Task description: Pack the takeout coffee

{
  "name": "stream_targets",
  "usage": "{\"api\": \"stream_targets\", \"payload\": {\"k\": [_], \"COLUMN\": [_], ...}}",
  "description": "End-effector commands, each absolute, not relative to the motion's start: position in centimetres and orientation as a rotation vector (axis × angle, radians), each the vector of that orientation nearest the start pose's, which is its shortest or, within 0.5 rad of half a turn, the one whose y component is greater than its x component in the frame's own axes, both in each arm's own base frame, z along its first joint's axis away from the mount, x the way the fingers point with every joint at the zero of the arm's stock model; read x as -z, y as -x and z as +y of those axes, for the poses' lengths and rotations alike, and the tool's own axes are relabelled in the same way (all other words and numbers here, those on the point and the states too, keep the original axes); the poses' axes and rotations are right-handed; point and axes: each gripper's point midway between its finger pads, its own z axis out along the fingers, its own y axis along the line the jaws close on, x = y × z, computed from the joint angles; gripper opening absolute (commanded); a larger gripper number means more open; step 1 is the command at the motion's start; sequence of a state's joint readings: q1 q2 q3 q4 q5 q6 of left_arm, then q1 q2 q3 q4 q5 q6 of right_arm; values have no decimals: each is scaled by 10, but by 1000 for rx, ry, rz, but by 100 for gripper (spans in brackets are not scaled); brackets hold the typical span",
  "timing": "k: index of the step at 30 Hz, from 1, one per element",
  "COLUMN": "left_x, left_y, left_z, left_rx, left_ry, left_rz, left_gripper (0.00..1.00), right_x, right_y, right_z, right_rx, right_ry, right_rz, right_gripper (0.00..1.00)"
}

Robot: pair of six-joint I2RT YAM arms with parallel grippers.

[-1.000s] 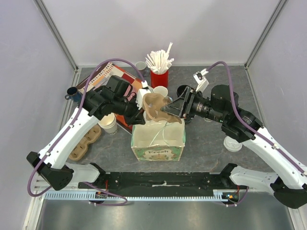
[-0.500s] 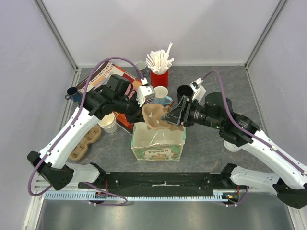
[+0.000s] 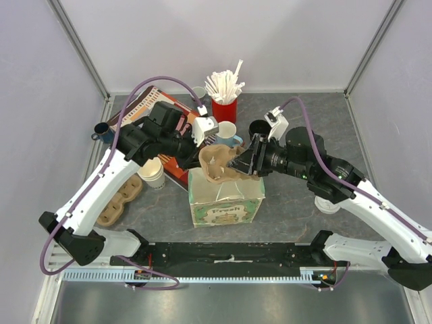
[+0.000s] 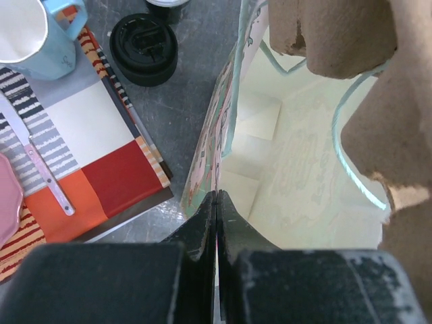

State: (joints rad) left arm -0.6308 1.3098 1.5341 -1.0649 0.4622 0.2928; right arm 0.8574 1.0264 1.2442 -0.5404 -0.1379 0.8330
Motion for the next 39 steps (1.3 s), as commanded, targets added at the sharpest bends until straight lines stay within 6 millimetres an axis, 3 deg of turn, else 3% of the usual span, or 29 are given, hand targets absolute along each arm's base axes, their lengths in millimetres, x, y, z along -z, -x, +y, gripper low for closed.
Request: {"api": "stream_targets", "payload": {"k": [1,7,11,14,16,18,21,24,27,30,33,34,39], "left_x": [-290,-268,-266,-271,-272,-271,-288,-304,-296,-292,-294,-293,-287], "left_y": [-207,-209,-208,-204,-197,-197,-208,-220,-219,-208,-201,-199,-196], "left_z": [-239,-240,-244,-246,-249,-249,-246,-240,-235,-236,-238,-239,-245], "left_rx": [730,723,751,786,843,843,769,665,634,695,749,772,830], "left_ry": [-1281,-1327,-1337,-1303,-1290,-1274,-1244,-1261,-1305,-1303,-1241,-1214,-1203], "left_rz": [2033,2043,2057,2033,2042,2059,2028,1953,1948,1963,2007,2032,2043], "left_gripper": [2,2,2,2,2,2,2,2,2,2,2,2,2], "right_x": [-373,-371,-363,-378,-401,-422,-425,-413,-410,-433,-452,-452,-398], "right_y": [-176,-173,-173,-182,-192,-192,-191,-188,-187,-186,-180,-177,-167], "right_z": [292,293,300,296,291,287,290,287,272,275,292,297,310], "right_rx": [-1190,-1157,-1239,-1233,-1205,-1184,-1182,-1168,-1130,-1222,-1369,-1392,-1251], "right_ry": [350,478,308,193,137,188,217,208,155,89,86,103,225], "right_rz": [1980,1940,2053,2051,1995,1942,1951,1992,1984,1914,1894,1911,2069], "right_gripper": [0,0,0,0,0,0,2,2,0,0,0,0,0]}}
